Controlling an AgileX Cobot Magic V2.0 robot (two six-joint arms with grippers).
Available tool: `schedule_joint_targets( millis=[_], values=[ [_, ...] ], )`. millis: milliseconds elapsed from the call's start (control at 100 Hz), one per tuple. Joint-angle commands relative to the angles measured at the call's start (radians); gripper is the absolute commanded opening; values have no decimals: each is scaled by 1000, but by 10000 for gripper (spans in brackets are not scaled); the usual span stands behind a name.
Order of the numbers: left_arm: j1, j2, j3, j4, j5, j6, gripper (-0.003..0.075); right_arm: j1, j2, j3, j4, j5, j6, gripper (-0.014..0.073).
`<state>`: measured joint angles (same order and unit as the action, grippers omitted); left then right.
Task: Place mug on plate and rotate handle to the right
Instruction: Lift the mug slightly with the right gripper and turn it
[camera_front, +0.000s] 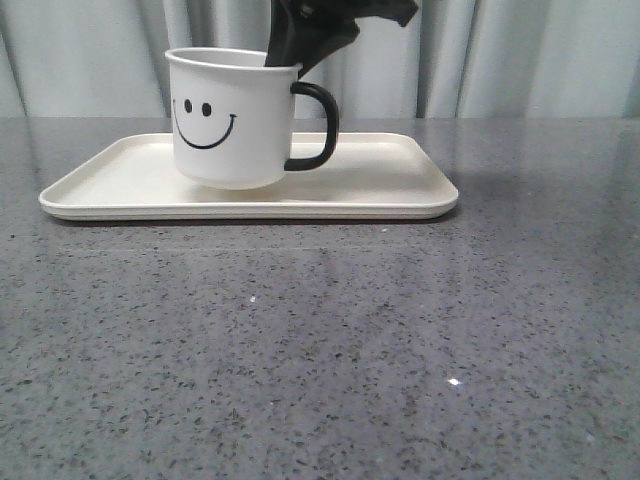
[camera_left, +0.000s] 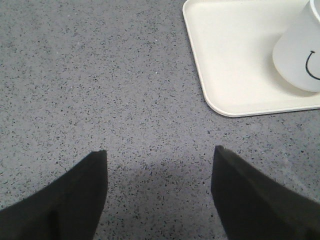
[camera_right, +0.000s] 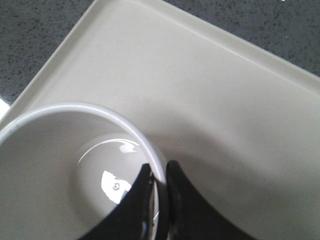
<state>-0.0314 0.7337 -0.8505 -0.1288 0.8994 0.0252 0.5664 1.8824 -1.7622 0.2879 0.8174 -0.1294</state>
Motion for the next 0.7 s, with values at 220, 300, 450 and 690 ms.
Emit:
schedule_joint_targets(
  millis=[220, 300, 450, 690],
  values=[
    [4, -3, -26, -13, -60, -8, 442, -30, -51, -251, 6, 200, -248, -58],
    [4, -3, -26, -13, -60, -8, 442, -54, -40, -297, 13, 254, -309, -60],
    [4, -3, -26, -13, -60, -8, 442, -96, 16, -380, 92, 379, -427, -60],
    [4, -3, -26, -13, -60, -8, 442, -119, 109, -455, 152, 479, -475, -60]
  ],
)
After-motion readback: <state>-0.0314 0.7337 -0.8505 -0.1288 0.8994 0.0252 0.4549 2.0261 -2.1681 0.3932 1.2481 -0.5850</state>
